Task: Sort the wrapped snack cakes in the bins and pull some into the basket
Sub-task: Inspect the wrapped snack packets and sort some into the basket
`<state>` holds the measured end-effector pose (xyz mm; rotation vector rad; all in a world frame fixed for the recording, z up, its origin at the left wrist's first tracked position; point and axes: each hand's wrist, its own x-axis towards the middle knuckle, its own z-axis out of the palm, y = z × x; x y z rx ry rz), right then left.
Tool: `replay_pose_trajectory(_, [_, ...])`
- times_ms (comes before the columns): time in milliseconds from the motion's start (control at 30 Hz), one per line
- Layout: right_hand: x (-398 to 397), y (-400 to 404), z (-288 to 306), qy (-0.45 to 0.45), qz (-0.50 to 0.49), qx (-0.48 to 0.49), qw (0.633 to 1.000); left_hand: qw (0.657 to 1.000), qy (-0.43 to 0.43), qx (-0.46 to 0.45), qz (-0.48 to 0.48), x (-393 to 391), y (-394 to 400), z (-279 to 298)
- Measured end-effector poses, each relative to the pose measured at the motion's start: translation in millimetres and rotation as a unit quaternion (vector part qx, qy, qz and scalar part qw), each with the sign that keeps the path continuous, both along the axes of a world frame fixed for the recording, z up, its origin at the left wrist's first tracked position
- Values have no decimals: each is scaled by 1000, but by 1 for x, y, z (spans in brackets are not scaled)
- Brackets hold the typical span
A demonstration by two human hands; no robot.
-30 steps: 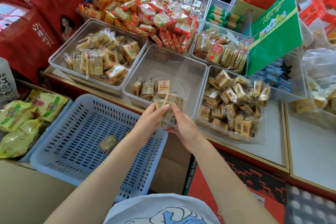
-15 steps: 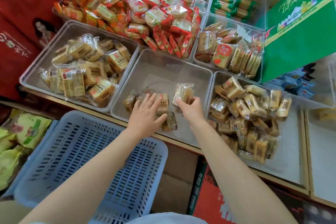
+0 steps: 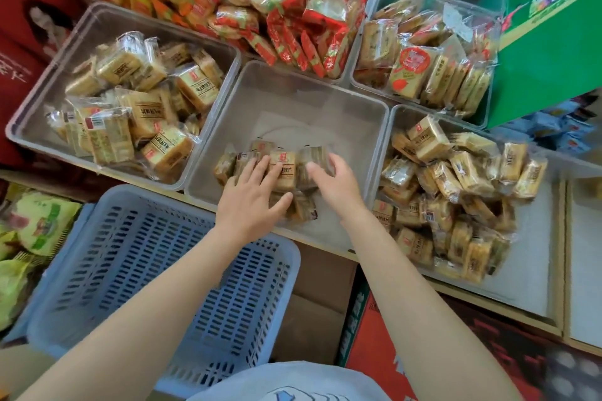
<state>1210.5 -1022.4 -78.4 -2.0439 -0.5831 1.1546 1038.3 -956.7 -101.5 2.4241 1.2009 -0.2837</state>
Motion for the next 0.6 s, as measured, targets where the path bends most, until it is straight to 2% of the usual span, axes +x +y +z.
replay_pose_trajectory(133, [19, -54, 32, -30, -93, 92, 991, 999, -2, 39, 8, 17, -18, 12])
replay_pose_trajectory(267, [49, -113, 32, 1, -245, 64, 967, 992, -96, -7, -85, 68, -78, 29])
replay_pose_trajectory(400, [73, -151, 27, 13, -335, 58, 940, 989, -107, -29, -95, 110, -116, 19])
replay_pose_trajectory(500, [92, -165, 21, -38, -360, 80, 929, 996, -75, -12, -56, 121, -123, 9])
replay_pose_trajectory(600, [105, -165, 8, -56, -298, 51, 952, 997, -61, 18, -44, 124, -129, 7])
